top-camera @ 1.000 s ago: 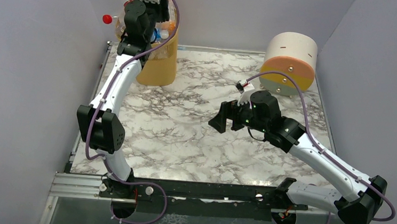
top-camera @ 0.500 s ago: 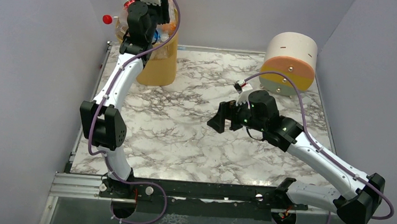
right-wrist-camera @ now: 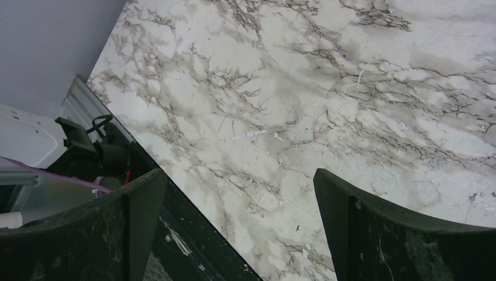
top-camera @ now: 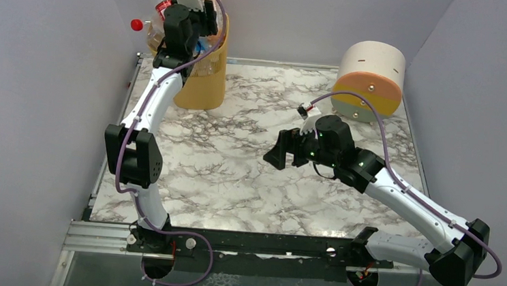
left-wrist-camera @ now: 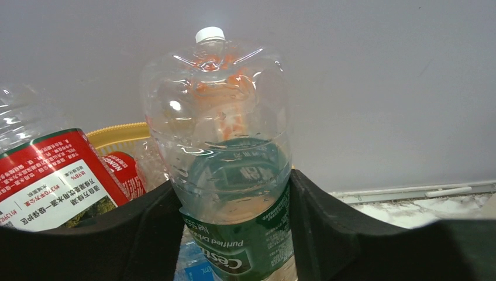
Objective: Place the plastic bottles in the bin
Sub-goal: Place the plastic bottle in the trash bin.
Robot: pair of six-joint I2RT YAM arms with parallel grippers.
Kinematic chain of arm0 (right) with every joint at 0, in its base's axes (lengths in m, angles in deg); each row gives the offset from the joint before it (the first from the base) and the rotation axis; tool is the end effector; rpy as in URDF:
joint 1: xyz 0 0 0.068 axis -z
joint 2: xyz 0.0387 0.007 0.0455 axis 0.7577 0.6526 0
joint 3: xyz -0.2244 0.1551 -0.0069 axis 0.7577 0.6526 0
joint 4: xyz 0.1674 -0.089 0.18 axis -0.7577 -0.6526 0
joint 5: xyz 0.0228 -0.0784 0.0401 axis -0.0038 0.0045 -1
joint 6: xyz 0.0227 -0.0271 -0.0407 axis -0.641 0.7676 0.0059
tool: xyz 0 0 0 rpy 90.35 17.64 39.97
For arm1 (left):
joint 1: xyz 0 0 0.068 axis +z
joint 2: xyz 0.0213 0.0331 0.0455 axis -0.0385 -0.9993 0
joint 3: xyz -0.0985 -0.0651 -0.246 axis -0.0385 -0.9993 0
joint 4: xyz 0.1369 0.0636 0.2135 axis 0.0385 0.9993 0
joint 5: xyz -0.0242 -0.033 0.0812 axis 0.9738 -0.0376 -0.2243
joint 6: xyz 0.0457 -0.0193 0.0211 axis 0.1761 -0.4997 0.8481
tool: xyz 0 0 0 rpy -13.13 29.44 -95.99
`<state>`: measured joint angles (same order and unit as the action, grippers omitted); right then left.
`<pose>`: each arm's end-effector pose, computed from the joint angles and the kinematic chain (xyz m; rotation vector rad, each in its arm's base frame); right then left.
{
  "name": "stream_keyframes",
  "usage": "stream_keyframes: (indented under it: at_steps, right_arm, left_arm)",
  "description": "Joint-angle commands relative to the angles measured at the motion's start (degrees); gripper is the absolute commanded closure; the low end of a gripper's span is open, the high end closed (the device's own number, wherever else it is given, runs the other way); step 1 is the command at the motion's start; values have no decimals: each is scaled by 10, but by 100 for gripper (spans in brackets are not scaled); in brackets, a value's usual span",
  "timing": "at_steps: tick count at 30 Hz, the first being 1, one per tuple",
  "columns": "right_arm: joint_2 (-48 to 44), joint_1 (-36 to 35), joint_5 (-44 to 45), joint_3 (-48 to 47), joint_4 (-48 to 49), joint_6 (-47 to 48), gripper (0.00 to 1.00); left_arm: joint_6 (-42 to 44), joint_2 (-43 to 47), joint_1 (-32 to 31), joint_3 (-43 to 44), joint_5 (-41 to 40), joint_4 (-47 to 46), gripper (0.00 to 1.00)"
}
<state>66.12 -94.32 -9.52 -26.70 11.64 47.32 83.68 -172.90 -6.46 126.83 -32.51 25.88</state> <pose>0.1756 0.1835 0.3275 -0.4764 2.1309 0.8860 0.4361 -0.0646 0.4306 0.0283 1.4833 -0.1291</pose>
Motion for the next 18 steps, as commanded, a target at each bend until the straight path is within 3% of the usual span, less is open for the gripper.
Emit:
stream_keyframes:
  at_steps: [1,7,18]
  right_arm:
    - [4,-1,-14,10,21,-3,0]
    - [4,-1,-16,13,24,-5,1]
    - [-1,-1,-20,18,27,-8,0]
  left_arm:
    - [8,10,15,-4,-1,40,33]
    - [1,13,16,22,4,79,16]
    - [-14,47,22,33,-5,105,2]
